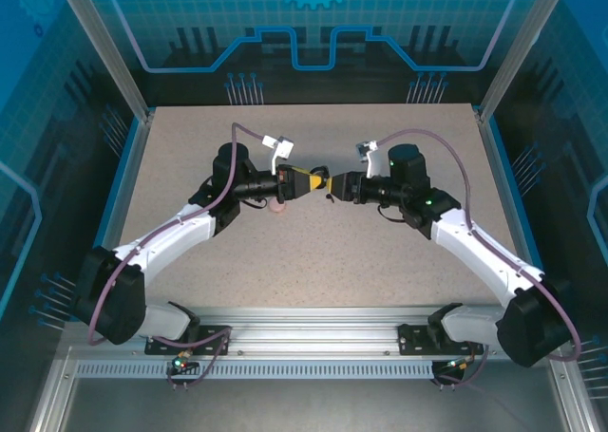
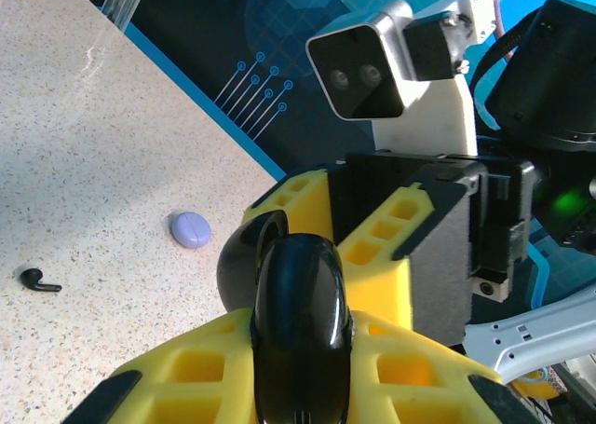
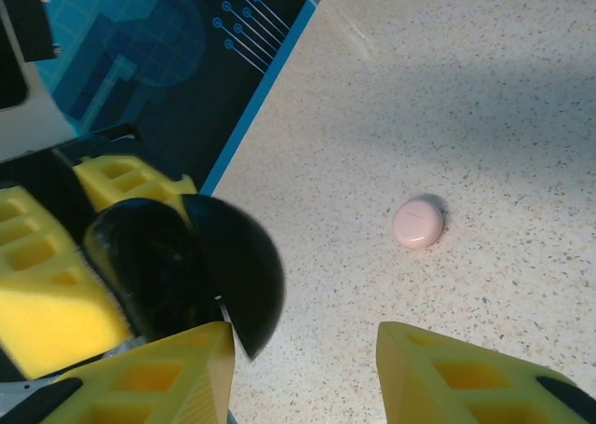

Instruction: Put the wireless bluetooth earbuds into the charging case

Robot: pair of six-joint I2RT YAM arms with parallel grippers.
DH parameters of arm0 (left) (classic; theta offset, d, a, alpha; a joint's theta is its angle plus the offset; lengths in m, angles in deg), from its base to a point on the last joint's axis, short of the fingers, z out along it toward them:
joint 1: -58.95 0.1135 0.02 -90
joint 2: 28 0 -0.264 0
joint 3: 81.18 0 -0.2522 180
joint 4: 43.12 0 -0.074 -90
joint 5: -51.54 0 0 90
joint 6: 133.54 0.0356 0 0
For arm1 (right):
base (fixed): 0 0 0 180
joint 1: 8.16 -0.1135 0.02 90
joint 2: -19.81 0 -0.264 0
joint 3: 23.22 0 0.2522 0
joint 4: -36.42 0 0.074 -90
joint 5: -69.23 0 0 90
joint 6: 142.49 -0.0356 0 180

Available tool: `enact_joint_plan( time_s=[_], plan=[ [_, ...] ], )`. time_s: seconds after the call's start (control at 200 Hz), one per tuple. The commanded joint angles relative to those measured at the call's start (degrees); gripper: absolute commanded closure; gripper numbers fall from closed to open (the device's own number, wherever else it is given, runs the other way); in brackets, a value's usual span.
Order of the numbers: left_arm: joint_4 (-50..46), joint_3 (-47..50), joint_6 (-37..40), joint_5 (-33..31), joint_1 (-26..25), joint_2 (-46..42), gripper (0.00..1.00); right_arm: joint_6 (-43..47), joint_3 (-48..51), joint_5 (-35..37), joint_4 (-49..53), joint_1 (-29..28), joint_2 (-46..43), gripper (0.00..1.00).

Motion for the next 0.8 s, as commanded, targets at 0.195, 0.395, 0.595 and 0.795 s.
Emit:
enact_joint_plan(
  time_s=[0.195,0.395,0.595,0.795],
  plan=[
    [2.0,-1.1,-0.6,0.9,-0.3,-1.0,1.0,-0.7,-3.1,2.9,-1.2,-0.7,3.1,0.61],
    [2.2,-0.9,-0.7,0.9,-0.3,-1.1,1.0,-1.1,-2.9,-0.1,-3.6,-0.6,3.3,0.62],
    [2.3,-0.9,-0.8,1.4,-0.2,-1.1,1.0,-1.3,-2.1,-2.2,-5.5,0.1,3.2,0.65],
    [3.0,-0.7,-1.4,1.3,-0.3,-1.3,1.0,-2.2,-2.3,-4.0,-6.5,0.9,4.7,0.73]
  ],
)
